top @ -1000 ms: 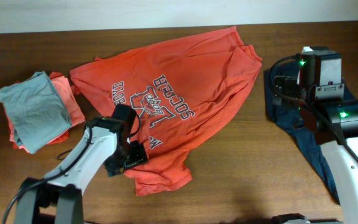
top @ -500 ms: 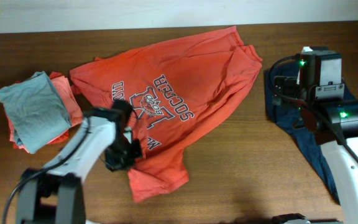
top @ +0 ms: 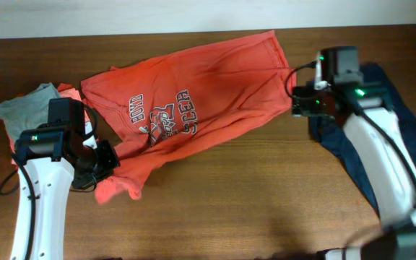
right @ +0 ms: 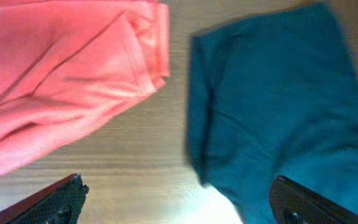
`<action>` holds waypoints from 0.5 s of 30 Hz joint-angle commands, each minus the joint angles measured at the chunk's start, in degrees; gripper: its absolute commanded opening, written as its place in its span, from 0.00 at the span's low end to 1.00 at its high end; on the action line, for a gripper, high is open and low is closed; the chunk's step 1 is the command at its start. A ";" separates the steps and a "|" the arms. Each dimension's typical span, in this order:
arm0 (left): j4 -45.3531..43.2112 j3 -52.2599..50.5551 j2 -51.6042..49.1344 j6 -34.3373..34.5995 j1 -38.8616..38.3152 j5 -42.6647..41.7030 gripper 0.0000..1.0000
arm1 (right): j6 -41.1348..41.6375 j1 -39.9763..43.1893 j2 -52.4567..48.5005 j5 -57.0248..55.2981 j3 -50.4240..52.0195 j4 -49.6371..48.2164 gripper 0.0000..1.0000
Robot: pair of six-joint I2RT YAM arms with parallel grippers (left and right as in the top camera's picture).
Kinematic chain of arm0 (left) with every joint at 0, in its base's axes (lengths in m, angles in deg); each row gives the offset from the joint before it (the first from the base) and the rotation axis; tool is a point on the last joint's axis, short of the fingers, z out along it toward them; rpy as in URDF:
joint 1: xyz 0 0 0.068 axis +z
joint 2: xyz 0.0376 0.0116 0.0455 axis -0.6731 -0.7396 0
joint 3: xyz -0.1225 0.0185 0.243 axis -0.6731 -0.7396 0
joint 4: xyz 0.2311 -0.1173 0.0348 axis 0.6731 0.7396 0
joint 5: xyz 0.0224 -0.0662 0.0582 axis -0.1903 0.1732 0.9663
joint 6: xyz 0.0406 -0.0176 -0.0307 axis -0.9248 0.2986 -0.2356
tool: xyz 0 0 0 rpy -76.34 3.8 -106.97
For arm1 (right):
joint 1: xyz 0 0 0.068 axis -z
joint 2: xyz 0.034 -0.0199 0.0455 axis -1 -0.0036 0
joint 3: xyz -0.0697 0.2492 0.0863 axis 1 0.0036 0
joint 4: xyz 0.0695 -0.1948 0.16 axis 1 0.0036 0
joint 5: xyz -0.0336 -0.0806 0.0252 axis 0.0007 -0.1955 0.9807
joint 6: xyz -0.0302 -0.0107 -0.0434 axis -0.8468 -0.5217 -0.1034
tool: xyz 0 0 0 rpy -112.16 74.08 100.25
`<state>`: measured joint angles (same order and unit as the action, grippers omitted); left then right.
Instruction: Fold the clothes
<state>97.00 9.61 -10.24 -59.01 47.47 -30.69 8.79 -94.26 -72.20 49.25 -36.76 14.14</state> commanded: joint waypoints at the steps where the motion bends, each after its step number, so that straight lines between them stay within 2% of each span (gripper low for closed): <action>1: 0.11 0.31 0.33 -1.38 0.26 1.09 0.00 | -0.17 0.42 -7.06 3.76 -0.46 -2.71 0.99; 9: -0.13 0.31 0.33 -1.33 0.24 1.97 0.00 | -0.44 0.42 -21.40 4.33 -0.46 -12.07 0.99; 15: -0.55 0.31 0.33 -1.33 0.26 2.38 0.00 | -1.88 0.42 -24.28 4.33 -0.46 -20.37 0.99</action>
<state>96.80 9.59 -10.24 -59.45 47.47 -29.37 7.72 -94.26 -95.99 53.10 -36.74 -4.11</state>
